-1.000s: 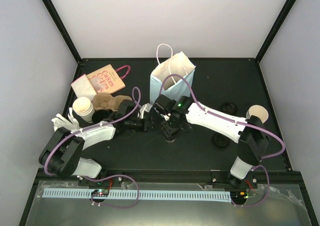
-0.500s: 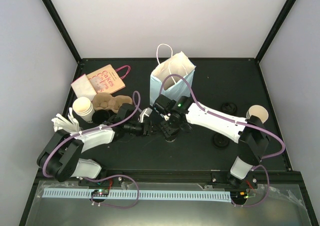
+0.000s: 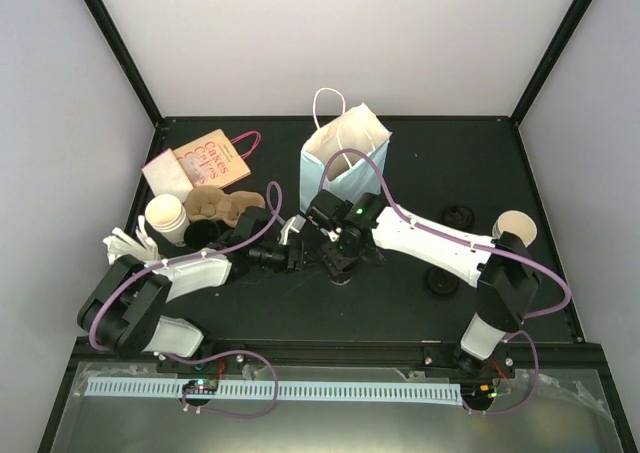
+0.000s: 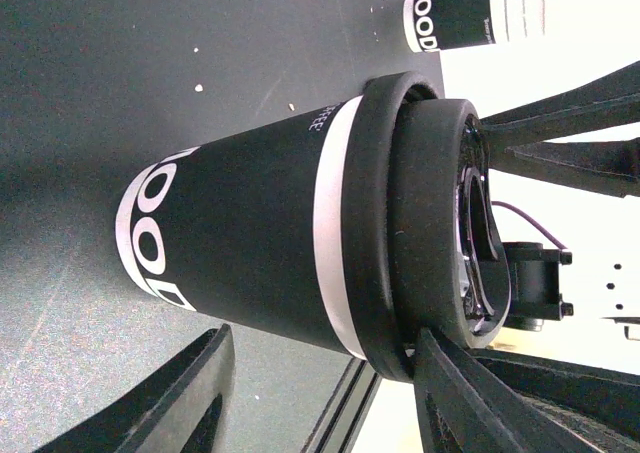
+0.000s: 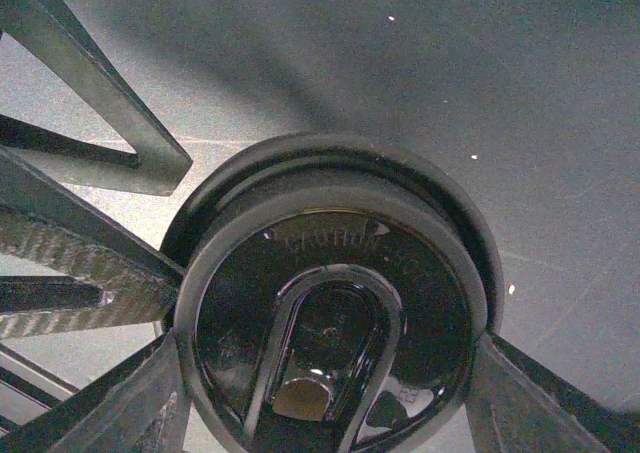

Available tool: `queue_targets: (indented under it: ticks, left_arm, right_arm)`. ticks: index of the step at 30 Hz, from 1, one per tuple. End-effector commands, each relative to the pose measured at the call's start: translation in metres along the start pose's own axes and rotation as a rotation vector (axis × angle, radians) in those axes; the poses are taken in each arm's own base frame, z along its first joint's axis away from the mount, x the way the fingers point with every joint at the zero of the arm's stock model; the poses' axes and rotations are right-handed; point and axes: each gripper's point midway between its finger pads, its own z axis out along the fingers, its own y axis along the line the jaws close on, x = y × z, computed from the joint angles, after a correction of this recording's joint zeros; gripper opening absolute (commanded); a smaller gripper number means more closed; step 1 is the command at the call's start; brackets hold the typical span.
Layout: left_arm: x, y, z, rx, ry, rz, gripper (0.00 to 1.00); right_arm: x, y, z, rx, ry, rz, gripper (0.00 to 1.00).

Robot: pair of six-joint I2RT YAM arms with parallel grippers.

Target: Pack the takeout coffee

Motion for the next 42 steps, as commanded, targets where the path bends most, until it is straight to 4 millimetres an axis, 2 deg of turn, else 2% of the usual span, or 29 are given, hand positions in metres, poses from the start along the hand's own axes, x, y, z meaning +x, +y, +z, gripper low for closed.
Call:
queue_targets:
  ticks: [1,8,13,20,26,29,32,36,42]
  left_arm:
    - [0.011,0.058,0.003,-0.241,-0.025,-0.071,0.49]
    - [0.015,0.075,0.002,-0.341,-0.022,-0.06,0.48]
    - [0.007,0.069,-0.005,-0.39,-0.063,-0.002,0.48]
    - [-0.012,0.029,-0.013,-0.312,-0.115,0.104,0.5]
    - [-0.033,-0.009,-0.044,-0.34,-0.211,0.214,0.56]
    - [-0.045,-0.029,-0.062,-0.38,-0.252,0.271,0.56]
    - [-0.057,-0.04,-0.082,-0.448,-0.298,0.308,0.57]
    - [-0.07,-0.06,-0.097,-0.44,-0.347,0.347,0.59]
    - [-0.09,-0.08,-0.122,-0.447,-0.439,0.4,0.63]
  right_arm:
    - [0.03,0.006,0.046,-0.006,0.154,0.005,0.6]
    - [0.03,0.007,0.049,-0.009,0.153,0.019,0.6]
    - [0.028,0.006,0.047,-0.005,0.136,0.017,0.6]
    - [0.022,0.001,0.041,0.02,0.102,0.03,0.6]
    - [0.014,-0.008,0.023,0.066,0.061,0.038,0.6]
    - [0.009,-0.011,0.007,0.079,0.032,0.039,0.6]
    - [0.003,-0.012,-0.012,0.072,-0.001,0.042,0.6]
    - [-0.003,-0.015,-0.036,0.069,-0.046,0.049,0.6]
    - [-0.006,-0.023,-0.066,0.091,-0.104,0.063,0.59]
